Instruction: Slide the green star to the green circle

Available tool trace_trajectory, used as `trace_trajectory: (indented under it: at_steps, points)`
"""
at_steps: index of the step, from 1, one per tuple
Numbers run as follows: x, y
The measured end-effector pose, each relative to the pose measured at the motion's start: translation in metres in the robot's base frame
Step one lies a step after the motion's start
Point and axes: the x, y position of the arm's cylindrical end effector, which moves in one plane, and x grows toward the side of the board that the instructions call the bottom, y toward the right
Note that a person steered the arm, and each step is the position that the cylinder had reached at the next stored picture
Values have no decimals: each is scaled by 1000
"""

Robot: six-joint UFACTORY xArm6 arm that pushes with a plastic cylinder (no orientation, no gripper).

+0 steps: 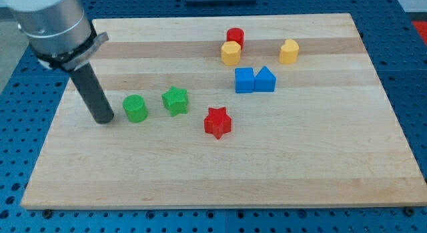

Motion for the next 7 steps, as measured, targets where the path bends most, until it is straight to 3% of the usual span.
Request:
trace_trajectory:
  at_steps: [5, 7]
  points:
    - [-24, 137]
    - [-45, 142]
